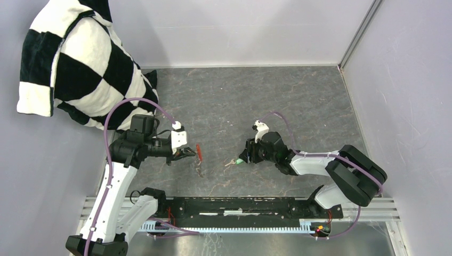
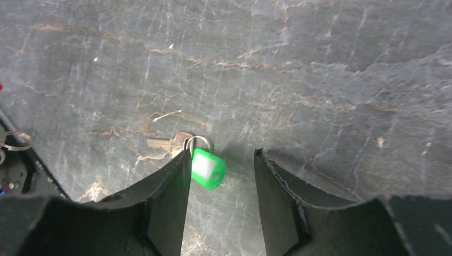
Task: Put the keys on the keyring
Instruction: Move the key to the center of the board.
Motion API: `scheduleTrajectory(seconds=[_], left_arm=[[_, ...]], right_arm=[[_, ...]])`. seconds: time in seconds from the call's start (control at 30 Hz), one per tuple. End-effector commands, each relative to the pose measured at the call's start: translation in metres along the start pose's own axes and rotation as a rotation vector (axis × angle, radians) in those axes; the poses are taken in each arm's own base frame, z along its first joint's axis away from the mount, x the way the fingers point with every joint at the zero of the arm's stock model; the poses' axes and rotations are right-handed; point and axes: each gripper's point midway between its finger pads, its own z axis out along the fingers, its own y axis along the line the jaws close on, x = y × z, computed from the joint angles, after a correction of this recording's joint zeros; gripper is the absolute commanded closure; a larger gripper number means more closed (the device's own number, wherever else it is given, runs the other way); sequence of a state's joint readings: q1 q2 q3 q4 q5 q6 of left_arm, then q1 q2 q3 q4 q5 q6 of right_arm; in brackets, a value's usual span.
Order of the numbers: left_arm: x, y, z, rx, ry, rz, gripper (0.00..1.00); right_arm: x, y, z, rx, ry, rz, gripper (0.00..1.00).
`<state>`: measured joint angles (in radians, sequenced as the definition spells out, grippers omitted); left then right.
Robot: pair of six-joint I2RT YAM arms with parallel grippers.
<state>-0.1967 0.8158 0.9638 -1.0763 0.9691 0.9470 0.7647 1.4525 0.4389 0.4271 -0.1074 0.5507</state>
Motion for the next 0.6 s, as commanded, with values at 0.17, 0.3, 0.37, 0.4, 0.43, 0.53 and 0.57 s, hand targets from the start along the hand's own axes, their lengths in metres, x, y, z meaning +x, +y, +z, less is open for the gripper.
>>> scheduleTrajectory(seconds=[0.17, 0.3, 0.37, 0.4, 0.43, 0.53, 0.57], left_arm=[[-0.008, 0.002, -0.003, -0.015, -0.012, 0.014, 0.97], [-0.010, 0.003, -0.004, -0.017, -0.014, 0.017, 0.97], [-0.010, 0.003, -0.004, -0.019, -0.014, 0.018, 0.97], [-0.011, 0.003, -0.004, -0.019, -0.014, 0.020, 0.97], [-0.011, 0.003, -0.005, -0.022, -0.013, 0.021, 0.97], [-0.010, 0.004, -0.005, -0.025, -0.008, 0.022, 0.97], [-0.010, 0.004, -0.005, -0.026, -0.008, 0.020, 0.97]], right_arm=[[0.003, 0.020, -0.007, -0.108, -0.008, 0.092, 0.53], [-0.004, 0.024, -0.006, -0.117, -0.017, 0.096, 0.65], [-0.007, 0.026, -0.004, -0.123, -0.026, 0.096, 0.69], [-0.009, 0.028, -0.004, -0.131, -0.028, 0.098, 0.72], [-0.012, 0.029, -0.002, -0.139, -0.031, 0.098, 0.75], [-0.017, 0.034, 0.000, -0.157, -0.036, 0.091, 0.82], [-0.020, 0.036, 0.000, -0.162, -0.044, 0.084, 0.86]])
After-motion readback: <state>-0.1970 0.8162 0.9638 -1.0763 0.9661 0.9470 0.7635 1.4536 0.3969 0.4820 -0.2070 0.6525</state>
